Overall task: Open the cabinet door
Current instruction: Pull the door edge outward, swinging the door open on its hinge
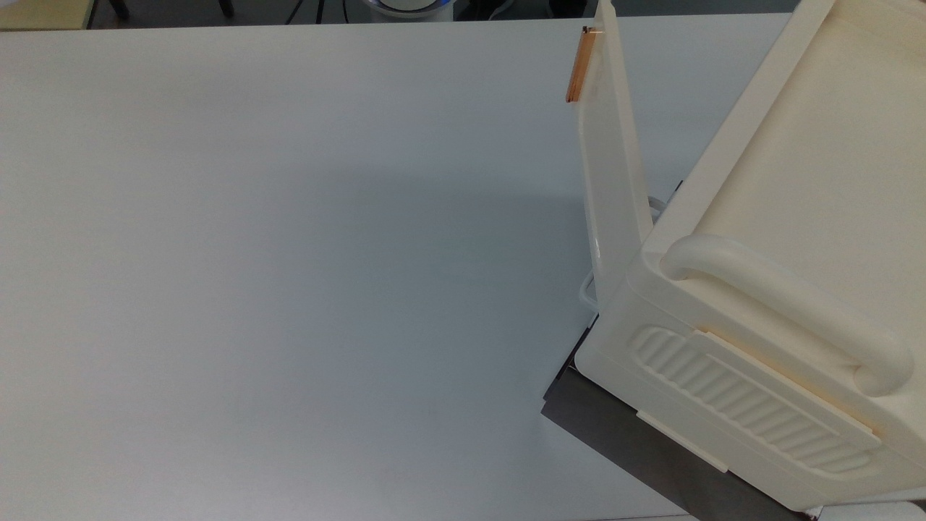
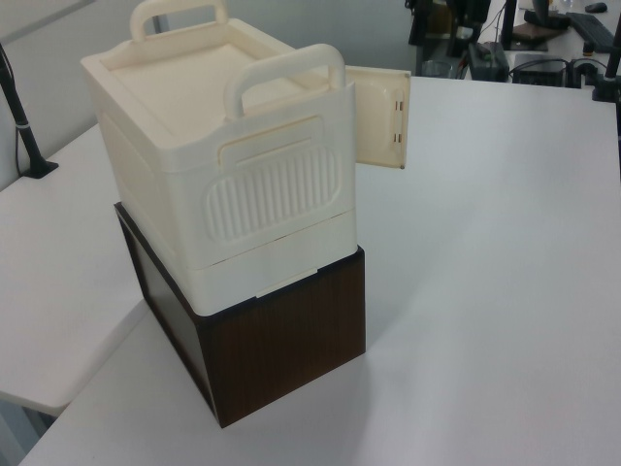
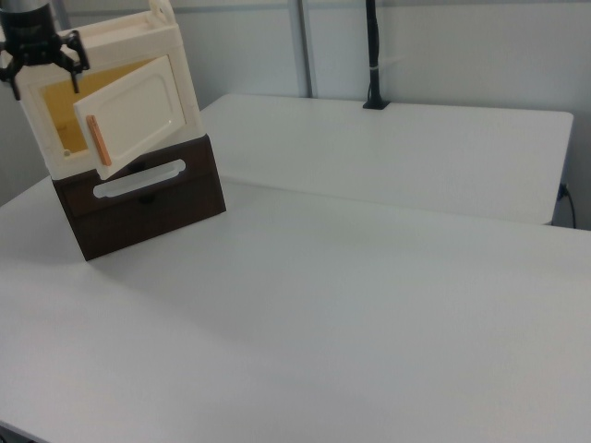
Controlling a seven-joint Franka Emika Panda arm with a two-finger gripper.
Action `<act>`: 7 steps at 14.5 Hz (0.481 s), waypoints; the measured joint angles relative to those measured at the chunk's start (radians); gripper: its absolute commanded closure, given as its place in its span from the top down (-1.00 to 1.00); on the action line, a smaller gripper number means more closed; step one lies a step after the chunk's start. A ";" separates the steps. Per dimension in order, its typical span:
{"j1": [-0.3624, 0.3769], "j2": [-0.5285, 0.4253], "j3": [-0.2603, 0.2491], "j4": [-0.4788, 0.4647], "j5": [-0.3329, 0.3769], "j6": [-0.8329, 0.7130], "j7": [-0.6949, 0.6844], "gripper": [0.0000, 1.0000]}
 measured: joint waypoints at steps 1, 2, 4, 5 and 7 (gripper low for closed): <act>0.022 0.002 0.002 0.000 0.000 0.003 0.001 1.00; 0.043 0.004 0.004 0.000 0.000 0.011 0.002 1.00; 0.084 0.015 0.005 0.000 0.000 0.041 0.010 1.00; 0.093 0.021 0.005 0.000 0.000 0.049 0.014 1.00; 0.097 0.035 0.005 0.000 -0.006 0.060 0.018 1.00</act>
